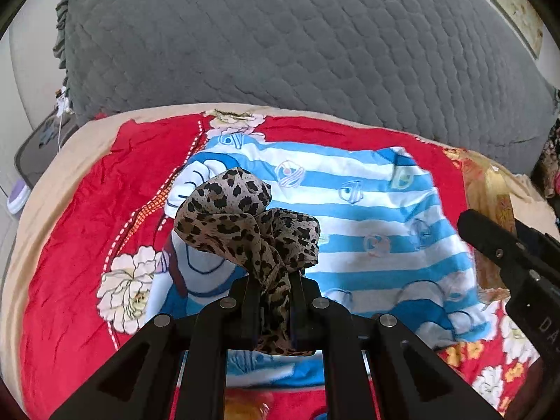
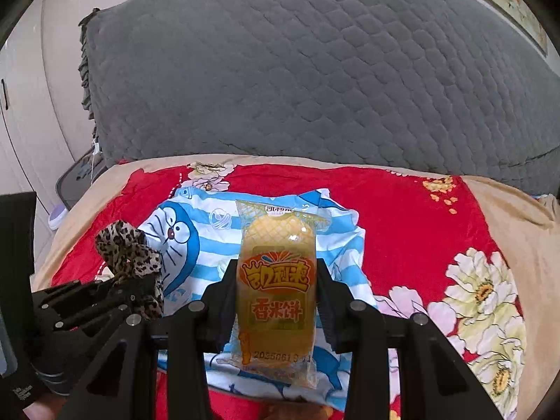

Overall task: Organize objects
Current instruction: 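Carry the scrunchies with the left tool while the right tool carries the snack cake toward the striped shirt, then lower and release the scrunchies onto the shirt while the right tool releases the snack cake beside them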

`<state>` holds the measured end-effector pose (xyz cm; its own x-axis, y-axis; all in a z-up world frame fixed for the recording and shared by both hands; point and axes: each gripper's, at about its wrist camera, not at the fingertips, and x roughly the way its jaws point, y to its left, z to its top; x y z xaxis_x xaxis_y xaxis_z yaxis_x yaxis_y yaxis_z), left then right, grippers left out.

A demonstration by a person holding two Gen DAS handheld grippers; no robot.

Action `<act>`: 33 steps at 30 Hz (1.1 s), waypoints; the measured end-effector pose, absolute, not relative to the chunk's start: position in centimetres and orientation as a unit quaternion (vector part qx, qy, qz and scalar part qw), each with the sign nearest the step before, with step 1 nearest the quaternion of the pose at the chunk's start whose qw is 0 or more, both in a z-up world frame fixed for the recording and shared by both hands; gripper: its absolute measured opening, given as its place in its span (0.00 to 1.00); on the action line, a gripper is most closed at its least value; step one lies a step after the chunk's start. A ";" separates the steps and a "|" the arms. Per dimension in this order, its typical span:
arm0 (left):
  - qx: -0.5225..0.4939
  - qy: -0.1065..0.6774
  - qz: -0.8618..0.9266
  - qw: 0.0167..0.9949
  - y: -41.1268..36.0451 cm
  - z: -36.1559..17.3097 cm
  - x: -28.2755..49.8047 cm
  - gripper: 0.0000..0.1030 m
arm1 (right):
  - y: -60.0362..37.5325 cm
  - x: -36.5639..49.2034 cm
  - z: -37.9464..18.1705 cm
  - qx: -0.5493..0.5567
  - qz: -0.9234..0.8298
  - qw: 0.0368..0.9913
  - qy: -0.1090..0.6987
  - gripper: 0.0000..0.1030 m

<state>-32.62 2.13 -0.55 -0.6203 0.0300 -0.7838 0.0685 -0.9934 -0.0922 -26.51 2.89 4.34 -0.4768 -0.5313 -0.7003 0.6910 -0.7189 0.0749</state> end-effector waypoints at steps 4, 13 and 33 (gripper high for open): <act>0.445 0.058 -0.893 0.010 1.9 -1.8 -34.2 0.11 | 1.6 -27.8 2.9 0.377 -0.845 0.361 0.116 0.39; 0.458 0.063 -0.886 0.018 1.9 -4.4 -37.3 0.11 | -1.3 -29.4 -0.4 0.405 -0.829 0.357 0.148 0.39; 0.486 0.030 -0.873 0.026 2.2 -8.4 -39.8 0.11 | -3.7 -32.1 -6.0 0.456 -0.802 0.340 0.185 0.39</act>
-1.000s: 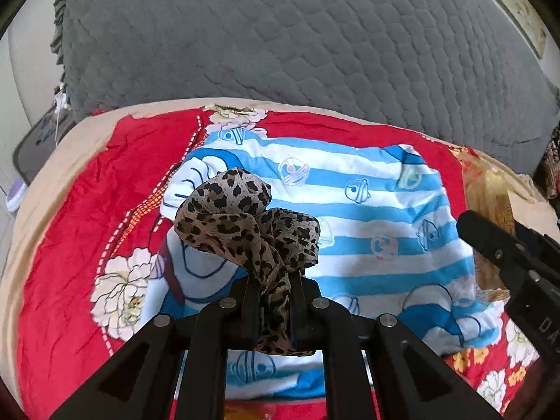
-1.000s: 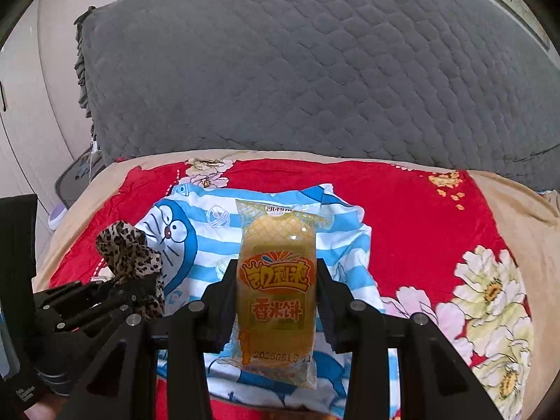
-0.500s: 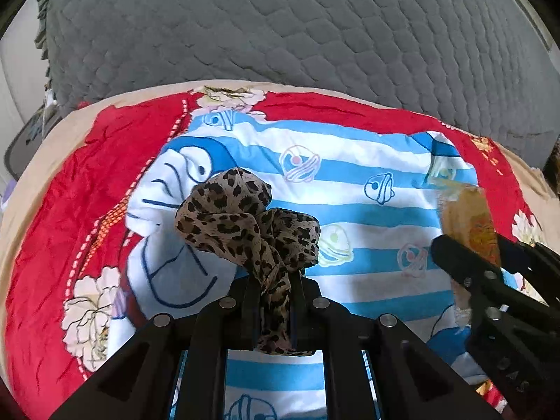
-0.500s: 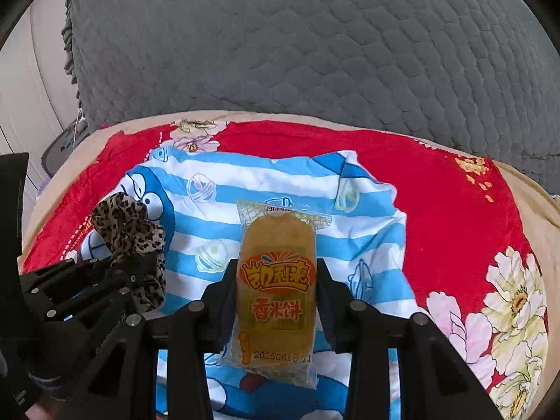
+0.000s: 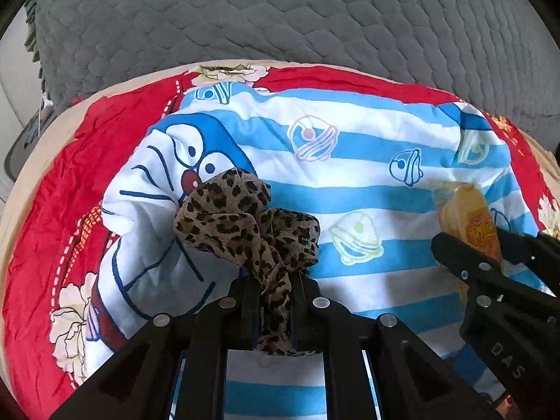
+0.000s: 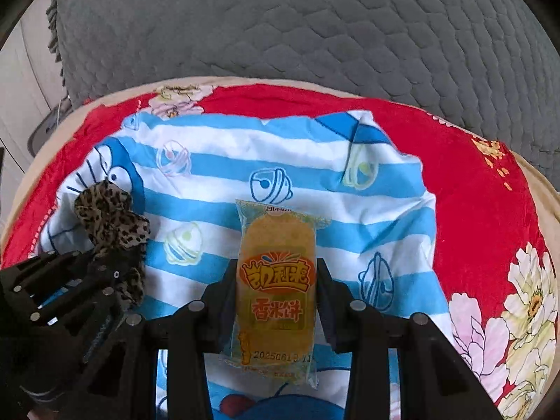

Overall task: Organize objects
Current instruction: 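Lower and release the scrunchies onto the shirt while the right tool releases the snack cake beside them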

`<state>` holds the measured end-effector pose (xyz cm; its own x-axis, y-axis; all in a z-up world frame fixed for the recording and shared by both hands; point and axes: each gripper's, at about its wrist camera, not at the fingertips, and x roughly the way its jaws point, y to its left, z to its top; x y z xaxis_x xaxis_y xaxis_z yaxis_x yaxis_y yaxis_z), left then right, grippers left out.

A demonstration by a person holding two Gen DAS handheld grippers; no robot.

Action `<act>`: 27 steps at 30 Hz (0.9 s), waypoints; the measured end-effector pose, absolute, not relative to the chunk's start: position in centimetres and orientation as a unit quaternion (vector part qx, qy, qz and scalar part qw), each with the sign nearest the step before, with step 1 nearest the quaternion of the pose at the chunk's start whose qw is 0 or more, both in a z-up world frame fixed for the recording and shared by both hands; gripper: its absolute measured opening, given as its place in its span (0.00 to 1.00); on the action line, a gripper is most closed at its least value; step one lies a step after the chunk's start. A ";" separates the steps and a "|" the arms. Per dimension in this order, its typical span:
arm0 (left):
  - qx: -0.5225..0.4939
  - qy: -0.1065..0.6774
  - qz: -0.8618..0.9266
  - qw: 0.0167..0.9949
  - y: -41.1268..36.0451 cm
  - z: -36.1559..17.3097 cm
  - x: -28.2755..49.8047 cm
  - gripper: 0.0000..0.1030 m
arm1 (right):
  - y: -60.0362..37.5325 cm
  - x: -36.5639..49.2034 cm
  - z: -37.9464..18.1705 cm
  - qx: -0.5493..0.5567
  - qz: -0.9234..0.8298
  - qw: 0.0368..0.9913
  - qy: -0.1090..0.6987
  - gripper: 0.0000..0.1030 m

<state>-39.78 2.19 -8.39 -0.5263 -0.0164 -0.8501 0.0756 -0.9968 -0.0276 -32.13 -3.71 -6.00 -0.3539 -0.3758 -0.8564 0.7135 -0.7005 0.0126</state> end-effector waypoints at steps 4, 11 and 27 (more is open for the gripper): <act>0.485 0.024 -0.874 0.025 2.4 -8.5 -40.0 0.12 | -3.7 -32.8 -6.7 0.466 -0.799 0.332 0.184 0.39; 0.478 0.018 -0.878 0.027 2.2 -8.6 -39.8 0.16 | -3.9 -32.9 -7.2 0.472 -0.794 0.331 0.194 0.40; 0.483 0.038 -0.873 0.046 0.2 -8.6 -39.3 0.58 | -3.9 -32.6 -7.2 0.473 -0.791 0.325 0.210 0.56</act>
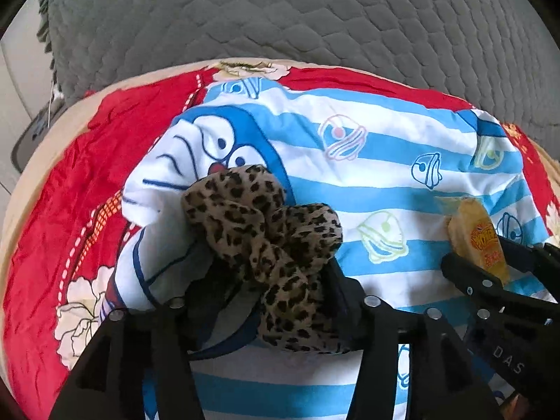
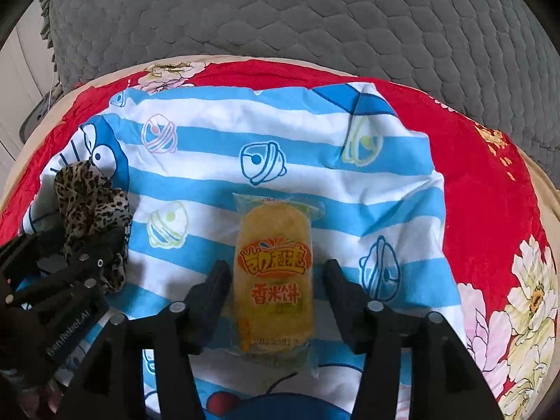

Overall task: Organize objects
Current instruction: 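Lower and release the scrunchies onto the shirt while the right tool releases the snack cake beside them, then lift both open tools up and away from the shirt on the tray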

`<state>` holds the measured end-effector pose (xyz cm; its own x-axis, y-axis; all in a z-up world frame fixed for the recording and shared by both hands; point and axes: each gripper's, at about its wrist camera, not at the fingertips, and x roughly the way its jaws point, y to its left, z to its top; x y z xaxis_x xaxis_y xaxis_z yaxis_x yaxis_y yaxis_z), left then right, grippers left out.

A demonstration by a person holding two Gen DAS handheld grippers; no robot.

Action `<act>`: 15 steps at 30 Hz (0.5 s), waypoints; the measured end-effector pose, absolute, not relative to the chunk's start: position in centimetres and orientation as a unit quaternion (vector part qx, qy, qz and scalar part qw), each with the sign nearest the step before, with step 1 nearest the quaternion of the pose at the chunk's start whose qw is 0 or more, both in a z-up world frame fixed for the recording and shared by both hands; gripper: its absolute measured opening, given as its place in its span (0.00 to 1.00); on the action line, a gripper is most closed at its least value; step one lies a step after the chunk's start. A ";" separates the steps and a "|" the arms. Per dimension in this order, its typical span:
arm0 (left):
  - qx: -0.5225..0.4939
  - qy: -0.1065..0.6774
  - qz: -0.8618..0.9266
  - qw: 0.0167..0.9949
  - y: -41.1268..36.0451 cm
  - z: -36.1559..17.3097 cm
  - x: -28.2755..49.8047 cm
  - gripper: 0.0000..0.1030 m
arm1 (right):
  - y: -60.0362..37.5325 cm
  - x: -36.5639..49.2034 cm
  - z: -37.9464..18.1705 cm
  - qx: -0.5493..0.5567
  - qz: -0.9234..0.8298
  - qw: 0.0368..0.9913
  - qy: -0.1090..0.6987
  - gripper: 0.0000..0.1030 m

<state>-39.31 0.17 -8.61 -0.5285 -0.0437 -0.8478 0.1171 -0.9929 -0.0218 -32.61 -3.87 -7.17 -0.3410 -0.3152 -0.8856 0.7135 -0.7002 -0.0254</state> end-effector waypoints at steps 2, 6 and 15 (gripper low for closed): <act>0.485 0.040 -0.872 0.047 0.0 -8.7 -39.2 0.62 | -3.6 -32.7 -7.1 0.474 -0.792 0.323 0.209 0.57; 0.489 0.038 -0.870 0.044 0.0 -8.7 -38.9 0.66 | -3.3 -32.6 -7.0 0.474 -0.794 0.318 0.211 0.60; 0.496 0.045 -0.867 0.033 -0.4 -8.2 -38.1 0.73 | -1.8 -32.5 -5.6 0.467 -0.798 0.323 0.199 0.66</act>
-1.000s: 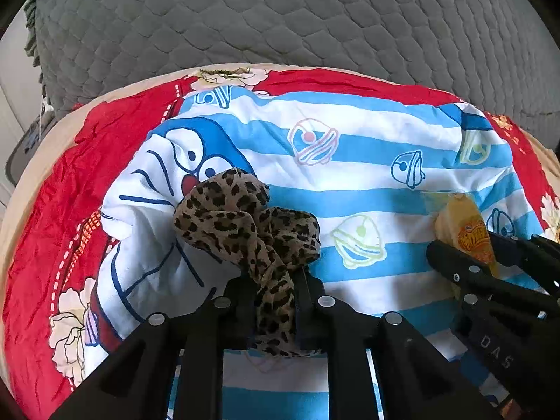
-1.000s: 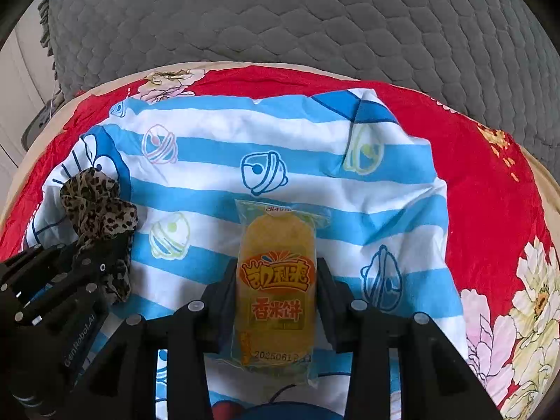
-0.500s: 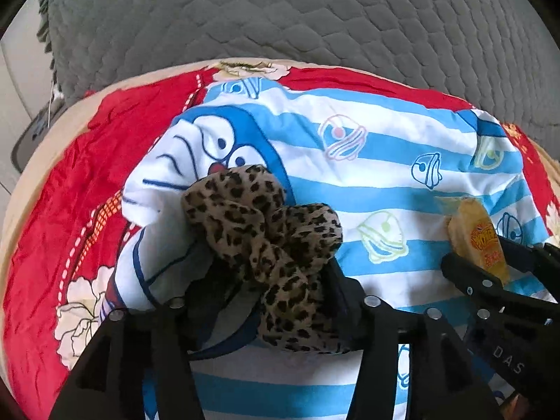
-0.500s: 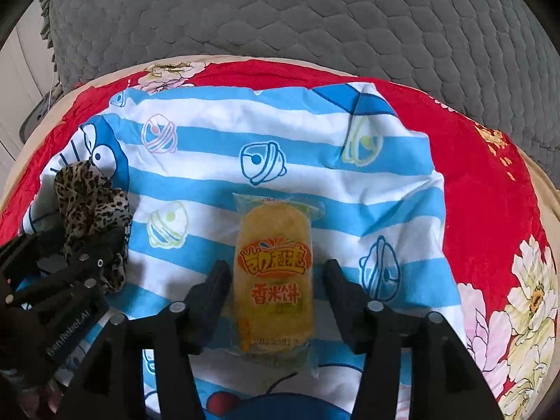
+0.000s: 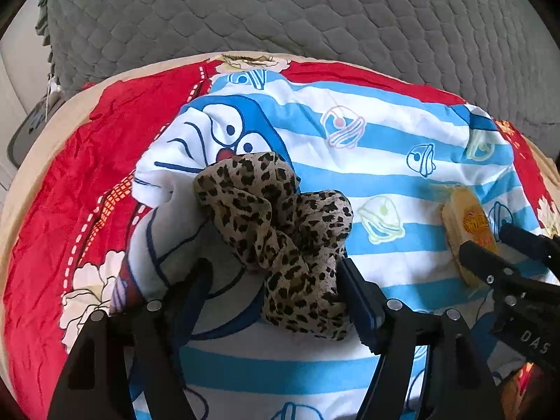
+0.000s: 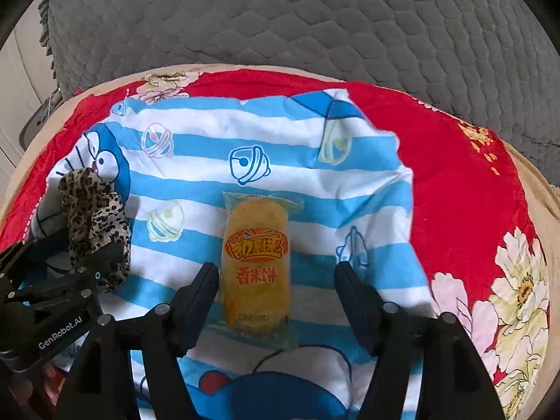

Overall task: Organize objects
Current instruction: 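Lift both open tools up and away from the shirt on the tray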

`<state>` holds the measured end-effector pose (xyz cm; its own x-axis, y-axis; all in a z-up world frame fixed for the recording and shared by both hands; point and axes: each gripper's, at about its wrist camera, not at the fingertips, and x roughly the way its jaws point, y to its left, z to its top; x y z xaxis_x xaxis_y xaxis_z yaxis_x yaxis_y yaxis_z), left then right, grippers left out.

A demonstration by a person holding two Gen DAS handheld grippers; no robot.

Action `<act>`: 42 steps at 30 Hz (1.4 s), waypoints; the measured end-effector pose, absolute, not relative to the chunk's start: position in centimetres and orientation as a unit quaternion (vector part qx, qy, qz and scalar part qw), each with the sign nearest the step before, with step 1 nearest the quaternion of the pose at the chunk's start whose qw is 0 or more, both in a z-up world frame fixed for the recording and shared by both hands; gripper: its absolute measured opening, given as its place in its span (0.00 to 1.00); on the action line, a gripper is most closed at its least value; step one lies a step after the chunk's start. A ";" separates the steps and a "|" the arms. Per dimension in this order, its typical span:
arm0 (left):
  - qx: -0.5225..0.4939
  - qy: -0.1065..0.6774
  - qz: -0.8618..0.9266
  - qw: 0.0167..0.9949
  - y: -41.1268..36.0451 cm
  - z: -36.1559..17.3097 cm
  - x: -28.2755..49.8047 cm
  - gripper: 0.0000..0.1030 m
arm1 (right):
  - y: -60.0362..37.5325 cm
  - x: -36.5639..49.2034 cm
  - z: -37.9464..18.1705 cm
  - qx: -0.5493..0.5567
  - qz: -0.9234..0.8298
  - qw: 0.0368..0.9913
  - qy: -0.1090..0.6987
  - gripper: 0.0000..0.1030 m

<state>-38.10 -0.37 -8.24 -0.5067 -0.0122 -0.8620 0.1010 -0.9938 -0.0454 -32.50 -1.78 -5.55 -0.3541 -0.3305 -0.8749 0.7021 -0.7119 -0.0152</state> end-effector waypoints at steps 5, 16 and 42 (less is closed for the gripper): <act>0.498 0.052 -0.865 0.032 -0.6 -7.6 -37.3 0.74 | -1.1 -32.2 -4.7 0.467 -0.800 0.327 0.187 0.69; 0.492 0.072 -0.867 0.035 -1.8 -5.6 -33.9 0.74 | 1.5 -29.3 -1.8 0.448 -0.806 0.344 0.177 0.71; 0.453 0.036 -0.889 0.054 -1.3 2.2 -22.7 0.78 | 7.7 -19.6 3.9 0.430 -0.817 0.353 0.150 0.86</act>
